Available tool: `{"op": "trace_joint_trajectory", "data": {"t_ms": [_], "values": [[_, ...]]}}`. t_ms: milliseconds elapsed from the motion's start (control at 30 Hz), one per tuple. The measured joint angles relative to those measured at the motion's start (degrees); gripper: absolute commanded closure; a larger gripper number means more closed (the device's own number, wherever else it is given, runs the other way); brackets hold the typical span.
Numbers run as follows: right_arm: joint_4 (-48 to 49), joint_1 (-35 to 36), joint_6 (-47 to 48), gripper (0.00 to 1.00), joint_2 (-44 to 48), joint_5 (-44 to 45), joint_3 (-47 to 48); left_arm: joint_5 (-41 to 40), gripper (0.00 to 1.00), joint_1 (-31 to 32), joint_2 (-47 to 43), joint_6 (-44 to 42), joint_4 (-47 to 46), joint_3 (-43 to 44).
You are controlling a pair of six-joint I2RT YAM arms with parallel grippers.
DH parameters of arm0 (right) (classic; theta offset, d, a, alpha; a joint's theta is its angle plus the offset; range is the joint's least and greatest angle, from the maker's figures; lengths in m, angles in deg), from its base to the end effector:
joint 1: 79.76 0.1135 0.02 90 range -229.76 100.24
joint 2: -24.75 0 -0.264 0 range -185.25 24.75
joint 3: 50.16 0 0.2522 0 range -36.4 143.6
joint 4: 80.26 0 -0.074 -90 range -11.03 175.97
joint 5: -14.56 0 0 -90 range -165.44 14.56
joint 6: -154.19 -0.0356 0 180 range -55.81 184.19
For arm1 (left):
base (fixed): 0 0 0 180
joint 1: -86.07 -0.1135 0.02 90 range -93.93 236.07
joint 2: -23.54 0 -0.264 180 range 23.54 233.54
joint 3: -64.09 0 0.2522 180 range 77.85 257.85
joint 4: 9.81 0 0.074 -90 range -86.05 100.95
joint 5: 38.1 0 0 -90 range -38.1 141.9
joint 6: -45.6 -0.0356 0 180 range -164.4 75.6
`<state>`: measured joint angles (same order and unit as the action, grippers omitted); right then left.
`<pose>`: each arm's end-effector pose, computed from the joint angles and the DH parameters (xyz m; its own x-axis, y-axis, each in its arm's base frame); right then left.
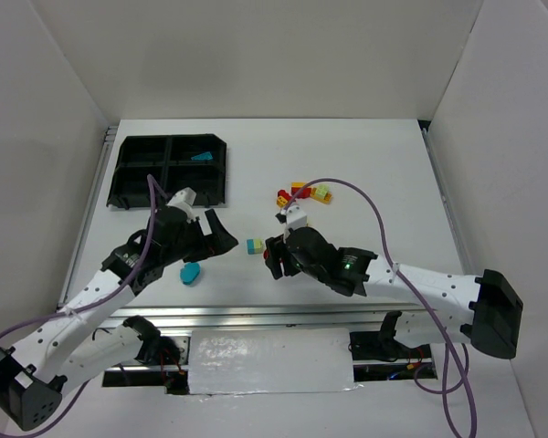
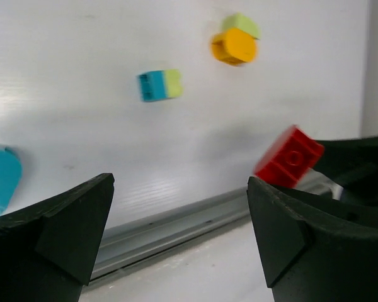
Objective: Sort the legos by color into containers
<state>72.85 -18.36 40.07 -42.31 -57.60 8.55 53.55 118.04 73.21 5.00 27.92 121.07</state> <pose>0.1315 0.2184 0.2577 -0.5447 -0.1864 -0.8177 -0.5406 0.8234 0.1724 0.1639 -0.1035 0.2914 -0.6974 -0.4594 -0.5501 0.0320 0.7468 -0.6642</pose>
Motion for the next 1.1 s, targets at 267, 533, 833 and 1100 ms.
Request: {"op": "trace_joint_trajectory", "data": {"t_ms": [267, 533, 833, 1100], "values": [[-1.01, -1.46, -2.51, 0.93, -0.57, 0.07, -0.28, -16.33, 0.0, -2.8, 7.69, 2.27, 13.0, 3.91], [-2.34, -1.46, -3.56, 0.92, -1.18, -0.5, -0.28, -26.34, 0.01, -5.05, 12.87, 6.75, 22.12, 4.83], [-2.34, -1.46, -3.54, 0.9, 1.55, -1.79, -0.44, -25.29, 0.03, -10.78, 16.59, 6.47, 18.78, -1.7], [-2.25, -1.46, -3.54, 0.89, 3.93, -3.13, -2.49, -23.65, 0.04, -11.1, 18.38, 8.83, 14.4, -5.42]]}}
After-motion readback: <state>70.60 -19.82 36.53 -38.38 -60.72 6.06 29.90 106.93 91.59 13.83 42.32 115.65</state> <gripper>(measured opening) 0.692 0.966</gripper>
